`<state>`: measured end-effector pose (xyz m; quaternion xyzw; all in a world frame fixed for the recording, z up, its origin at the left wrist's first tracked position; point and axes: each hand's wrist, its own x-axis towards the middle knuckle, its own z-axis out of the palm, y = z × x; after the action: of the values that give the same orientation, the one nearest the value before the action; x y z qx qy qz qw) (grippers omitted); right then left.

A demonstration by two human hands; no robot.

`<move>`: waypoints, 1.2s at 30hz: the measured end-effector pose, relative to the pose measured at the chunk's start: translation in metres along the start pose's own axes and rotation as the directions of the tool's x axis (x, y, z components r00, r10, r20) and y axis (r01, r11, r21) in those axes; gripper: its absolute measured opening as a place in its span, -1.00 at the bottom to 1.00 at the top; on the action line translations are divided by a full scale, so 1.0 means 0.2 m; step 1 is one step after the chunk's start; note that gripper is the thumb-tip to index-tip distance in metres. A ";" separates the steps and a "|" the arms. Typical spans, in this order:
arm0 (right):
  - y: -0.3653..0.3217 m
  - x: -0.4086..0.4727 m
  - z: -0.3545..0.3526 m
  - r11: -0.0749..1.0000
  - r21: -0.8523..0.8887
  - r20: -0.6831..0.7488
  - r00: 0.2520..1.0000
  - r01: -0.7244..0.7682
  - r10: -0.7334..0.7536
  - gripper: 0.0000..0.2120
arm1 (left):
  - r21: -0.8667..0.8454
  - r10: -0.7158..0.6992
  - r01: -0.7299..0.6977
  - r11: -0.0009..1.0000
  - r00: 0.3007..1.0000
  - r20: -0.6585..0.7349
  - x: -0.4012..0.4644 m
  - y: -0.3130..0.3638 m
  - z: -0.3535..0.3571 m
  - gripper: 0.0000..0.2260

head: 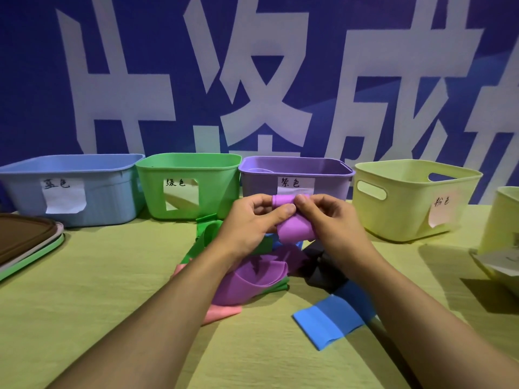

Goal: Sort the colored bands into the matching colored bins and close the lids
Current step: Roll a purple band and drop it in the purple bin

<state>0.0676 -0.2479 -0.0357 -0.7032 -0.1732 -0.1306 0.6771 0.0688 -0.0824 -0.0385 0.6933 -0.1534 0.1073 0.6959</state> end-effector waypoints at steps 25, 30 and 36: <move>-0.04 -0.03 0.01 0.991 0.105 0.106 0.992 -0.080 0.069 -0.62 | 0.040 -0.024 0.024 0.999 1.000 0.000 0.00 0.01 0.00 -0.51; -0.06 -0.03 0.01 0.997 -0.002 -0.001 0.997 -0.076 0.076 -0.61 | 0.102 -0.004 0.003 0.995 1.000 0.006 -0.02 0.01 0.01 -0.54; -0.04 -0.04 0.01 0.997 -0.056 0.069 0.996 -0.055 0.059 -0.71 | 0.275 0.011 -0.007 0.962 1.000 -0.013 -0.02 0.01 0.00 -0.51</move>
<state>0.0564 -0.2471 -0.0327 -0.7300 -0.1733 -0.0911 0.6548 0.0649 -0.0830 -0.0384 0.7815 -0.1352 0.1359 0.5937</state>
